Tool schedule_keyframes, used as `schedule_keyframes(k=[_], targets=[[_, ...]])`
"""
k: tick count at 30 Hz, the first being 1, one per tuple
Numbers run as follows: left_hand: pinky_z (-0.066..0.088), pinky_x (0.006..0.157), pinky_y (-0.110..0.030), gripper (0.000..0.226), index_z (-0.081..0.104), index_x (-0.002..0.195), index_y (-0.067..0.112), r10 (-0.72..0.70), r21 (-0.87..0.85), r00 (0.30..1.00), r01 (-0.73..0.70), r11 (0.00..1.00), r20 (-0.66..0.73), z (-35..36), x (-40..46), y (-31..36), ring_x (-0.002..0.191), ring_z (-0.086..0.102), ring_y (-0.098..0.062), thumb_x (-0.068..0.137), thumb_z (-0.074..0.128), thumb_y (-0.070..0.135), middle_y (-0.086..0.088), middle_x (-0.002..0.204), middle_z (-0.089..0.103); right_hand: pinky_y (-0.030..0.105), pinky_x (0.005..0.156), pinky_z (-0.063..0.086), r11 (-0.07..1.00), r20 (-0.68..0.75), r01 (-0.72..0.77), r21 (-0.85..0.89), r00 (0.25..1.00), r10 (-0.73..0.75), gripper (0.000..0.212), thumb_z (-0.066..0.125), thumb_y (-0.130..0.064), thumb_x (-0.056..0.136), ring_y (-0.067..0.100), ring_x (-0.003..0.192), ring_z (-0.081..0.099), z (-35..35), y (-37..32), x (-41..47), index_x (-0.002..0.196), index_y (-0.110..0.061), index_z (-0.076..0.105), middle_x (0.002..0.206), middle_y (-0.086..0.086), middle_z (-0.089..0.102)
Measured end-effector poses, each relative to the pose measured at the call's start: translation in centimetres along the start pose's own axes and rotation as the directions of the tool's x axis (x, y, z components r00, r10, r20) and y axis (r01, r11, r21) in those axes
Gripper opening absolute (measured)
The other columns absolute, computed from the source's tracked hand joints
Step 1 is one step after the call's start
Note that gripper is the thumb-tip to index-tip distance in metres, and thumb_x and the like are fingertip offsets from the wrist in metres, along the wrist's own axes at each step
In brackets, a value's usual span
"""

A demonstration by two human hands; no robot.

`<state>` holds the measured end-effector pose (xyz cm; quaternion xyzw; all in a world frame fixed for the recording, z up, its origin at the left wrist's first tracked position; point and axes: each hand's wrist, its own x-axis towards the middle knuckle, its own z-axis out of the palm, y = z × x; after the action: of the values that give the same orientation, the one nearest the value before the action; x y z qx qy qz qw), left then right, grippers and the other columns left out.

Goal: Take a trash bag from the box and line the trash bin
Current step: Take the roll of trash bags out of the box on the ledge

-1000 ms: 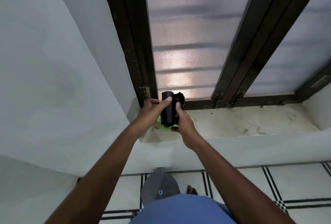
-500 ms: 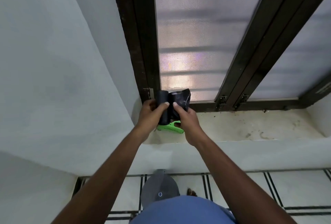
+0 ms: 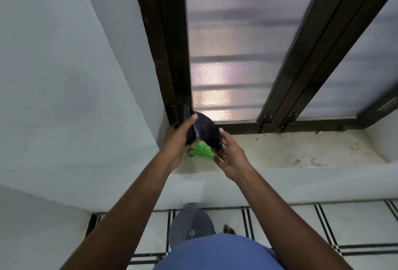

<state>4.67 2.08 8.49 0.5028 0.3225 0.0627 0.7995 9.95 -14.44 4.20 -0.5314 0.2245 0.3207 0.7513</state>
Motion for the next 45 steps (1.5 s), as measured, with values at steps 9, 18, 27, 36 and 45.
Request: schedule_keyframes(k=[9,18,27,36,45], targets=[[0.064,0.082,-0.036,0.048,0.074,0.133,0.020,0.084,0.217,0.996,-0.084,0.973,0.008,-0.3,0.0,-0.4,0.104,0.079,-0.021,0.092,0.081,0.044,-0.007,0.119,0.082,0.037,0.114,0.046,0.695,0.037,0.500,-0.517,0.824,-0.566,0.061,0.071,-0.048,0.104,0.019,0.145,0.055,1.8,-0.4,-0.9,0.156,-0.020,0.056,0.156,-0.001,0.059],[0.057,0.082,-0.040,0.050,0.077,0.127,0.017,-0.030,0.126,0.997,0.021,0.992,0.070,0.5,-1.2,0.6,0.110,0.075,-0.029,0.092,0.065,0.050,-0.012,0.118,0.082,0.046,0.097,0.066,0.581,0.339,0.605,-0.544,0.792,-0.507,0.047,0.083,-0.067,0.086,0.010,0.099,0.080,4.6,-5.7,-0.7,0.103,-0.023,0.080,0.101,-0.008,0.084],[0.063,0.092,-0.043,0.053,0.076,0.130,0.023,0.057,0.197,0.995,-0.073,0.978,0.088,-0.7,-1.8,0.9,0.112,0.079,-0.025,0.091,0.078,0.060,-0.004,0.119,0.083,0.031,0.091,0.064,0.509,0.424,0.595,-0.622,0.802,-0.420,0.040,0.096,-0.044,0.085,0.011,0.098,0.080,2.3,-7.3,-0.5,0.115,-0.026,0.076,0.109,-0.001,0.083],[0.060,0.071,-0.022,0.038,0.075,0.132,0.018,0.095,0.176,0.995,-0.097,0.979,0.022,-0.7,-2.3,1.5,0.101,0.080,-0.016,0.100,0.074,0.037,-0.003,0.112,0.084,0.040,0.099,0.059,0.077,0.423,0.484,-0.872,0.822,-0.381,0.038,0.091,-0.039,0.091,0.020,0.113,0.075,-0.2,-9.6,-0.2,0.125,-0.027,0.078,0.117,-0.004,0.080],[0.057,0.104,-0.049,0.047,0.068,0.139,0.026,0.008,0.232,0.978,-0.057,0.971,0.208,-0.1,-2.5,0.8,0.125,0.072,-0.032,0.093,0.072,0.037,-0.010,0.132,0.078,0.037,0.115,0.053,0.411,0.560,0.676,-0.612,0.737,-0.378,0.047,0.062,-0.063,0.106,0.004,0.122,0.070,3.6,-9.3,-2.6,0.130,-0.026,0.077,0.126,-0.015,0.078]])
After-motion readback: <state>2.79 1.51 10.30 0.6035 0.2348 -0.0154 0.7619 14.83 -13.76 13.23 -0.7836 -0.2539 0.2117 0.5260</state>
